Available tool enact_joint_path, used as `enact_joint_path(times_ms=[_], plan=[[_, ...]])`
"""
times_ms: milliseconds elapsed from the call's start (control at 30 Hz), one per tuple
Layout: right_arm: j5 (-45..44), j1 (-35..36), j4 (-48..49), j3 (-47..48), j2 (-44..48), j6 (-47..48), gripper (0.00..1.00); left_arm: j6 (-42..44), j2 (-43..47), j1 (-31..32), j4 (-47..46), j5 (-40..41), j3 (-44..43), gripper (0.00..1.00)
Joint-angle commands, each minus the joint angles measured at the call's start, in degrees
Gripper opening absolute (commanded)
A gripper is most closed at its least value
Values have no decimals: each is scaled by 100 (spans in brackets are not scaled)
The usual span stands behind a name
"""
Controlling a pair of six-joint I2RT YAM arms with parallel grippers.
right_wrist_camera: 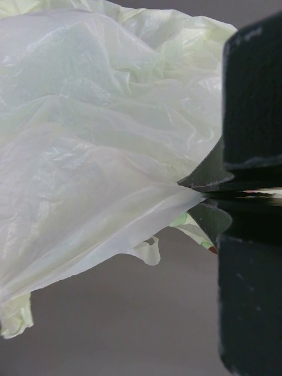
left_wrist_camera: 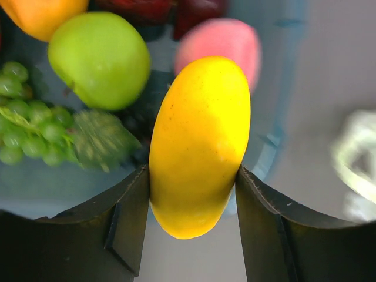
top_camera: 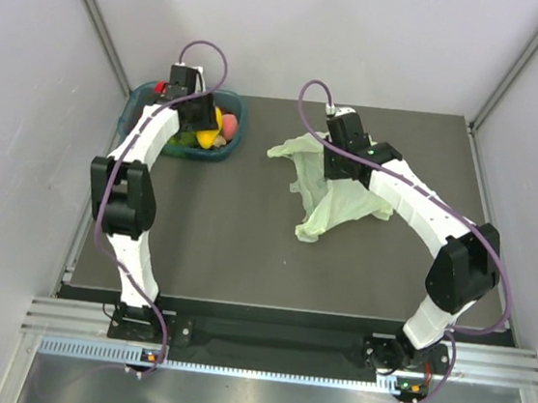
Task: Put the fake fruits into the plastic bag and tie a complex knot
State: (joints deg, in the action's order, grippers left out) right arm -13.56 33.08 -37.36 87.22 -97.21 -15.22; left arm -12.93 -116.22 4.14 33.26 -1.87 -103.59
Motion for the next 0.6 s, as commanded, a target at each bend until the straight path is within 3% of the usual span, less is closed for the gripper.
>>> enact_joint_path(times_ms=[0,100,300,467,567], plan=[[117,-109,89,401,-35,-68,0,-350,1092,25,-408,-962,688,18],[161,-126,63,480,-61,-60,0,-614,1584,156,-582,-1341,1522,18],[292,-170,36,586,-88,-174,0,-1036,2490,1235,-1311,-1430,2859,18],[809,-179,97,621,-97,-437,0,-1537,2719,2159,-2146,-1482,3292,16],[1056,-170,142,586,-35,-543,0,-1686,2413,2319,-2543,-1588,3075,15]])
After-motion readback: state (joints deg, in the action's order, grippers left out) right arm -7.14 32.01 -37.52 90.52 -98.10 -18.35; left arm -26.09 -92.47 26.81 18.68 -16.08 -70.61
